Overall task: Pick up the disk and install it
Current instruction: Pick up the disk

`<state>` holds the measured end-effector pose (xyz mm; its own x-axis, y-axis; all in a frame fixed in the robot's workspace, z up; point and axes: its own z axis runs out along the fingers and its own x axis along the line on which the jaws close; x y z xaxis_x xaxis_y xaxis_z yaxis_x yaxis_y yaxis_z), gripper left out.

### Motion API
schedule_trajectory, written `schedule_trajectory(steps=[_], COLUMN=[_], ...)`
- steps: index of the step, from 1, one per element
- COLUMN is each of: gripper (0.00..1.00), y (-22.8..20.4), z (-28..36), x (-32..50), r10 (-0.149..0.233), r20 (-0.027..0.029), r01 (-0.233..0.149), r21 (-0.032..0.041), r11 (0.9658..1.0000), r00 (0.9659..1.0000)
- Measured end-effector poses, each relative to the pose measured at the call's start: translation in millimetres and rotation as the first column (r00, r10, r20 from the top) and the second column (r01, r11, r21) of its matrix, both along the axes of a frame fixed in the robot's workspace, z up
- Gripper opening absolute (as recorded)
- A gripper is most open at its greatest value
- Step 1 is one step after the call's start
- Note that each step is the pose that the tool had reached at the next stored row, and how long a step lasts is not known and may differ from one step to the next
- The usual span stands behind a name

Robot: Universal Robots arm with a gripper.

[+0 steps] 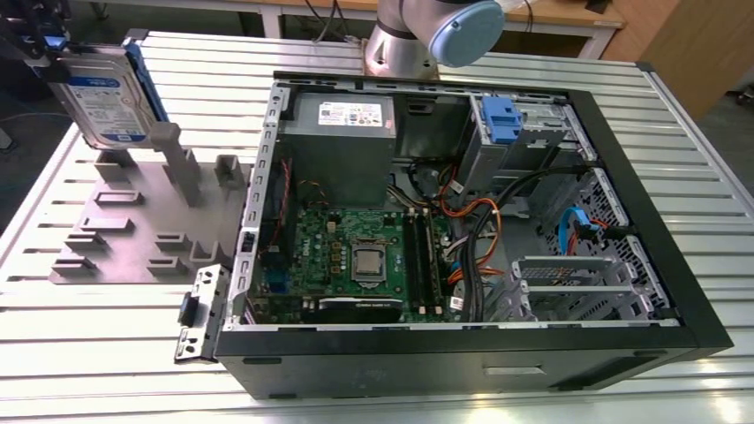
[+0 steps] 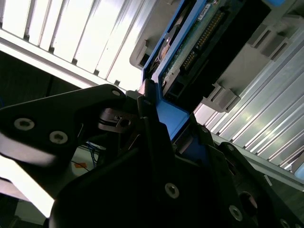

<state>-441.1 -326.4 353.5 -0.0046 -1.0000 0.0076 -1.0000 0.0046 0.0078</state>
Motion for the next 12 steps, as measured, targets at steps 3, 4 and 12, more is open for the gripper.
schedule_trajectory(steps=[3,4,12], gripper=[0.36,0.36,0.36], y=[0.0,0.0,0.0], z=[1.8,2.5,7.8], x=[0.0,0.0,0.0], r10=[0.000,0.000,0.000], r20=[0.0001,0.0000,0.0002], r01=[0.000,0.000,0.000], r21=[0.0000,0.0000,0.0001], r11=[1.0000,1.0000,1.0000], r00=[1.0000,1.0000,1.0000])
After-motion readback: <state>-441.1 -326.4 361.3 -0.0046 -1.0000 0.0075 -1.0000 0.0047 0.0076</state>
